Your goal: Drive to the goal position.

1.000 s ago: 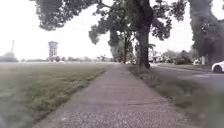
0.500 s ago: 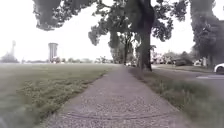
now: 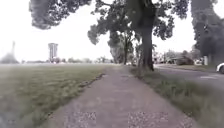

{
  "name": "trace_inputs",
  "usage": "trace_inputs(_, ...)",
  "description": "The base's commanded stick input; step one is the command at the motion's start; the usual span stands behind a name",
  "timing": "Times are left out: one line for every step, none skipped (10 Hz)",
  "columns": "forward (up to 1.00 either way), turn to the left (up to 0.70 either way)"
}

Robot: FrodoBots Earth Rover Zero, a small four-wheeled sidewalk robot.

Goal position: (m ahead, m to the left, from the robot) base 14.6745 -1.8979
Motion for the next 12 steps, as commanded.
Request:
trace_inputs(0.7,0.0)
trace_inputs(0.7,0.0)
trace_inputs(0.7,0.0)
trace_inputs(0.7,0.0)
trace_inputs(0.7,0.0)
trace_inputs(0.7,0.0)
trace_inputs(0.7,0.0)
trace_inputs(0.7,0.0)
trace_inputs(0.7,0.0)
trace_inputs(0.7,0.0)
trace_inputs(0.7,0.0)
trace_inputs(0.7,0.0)
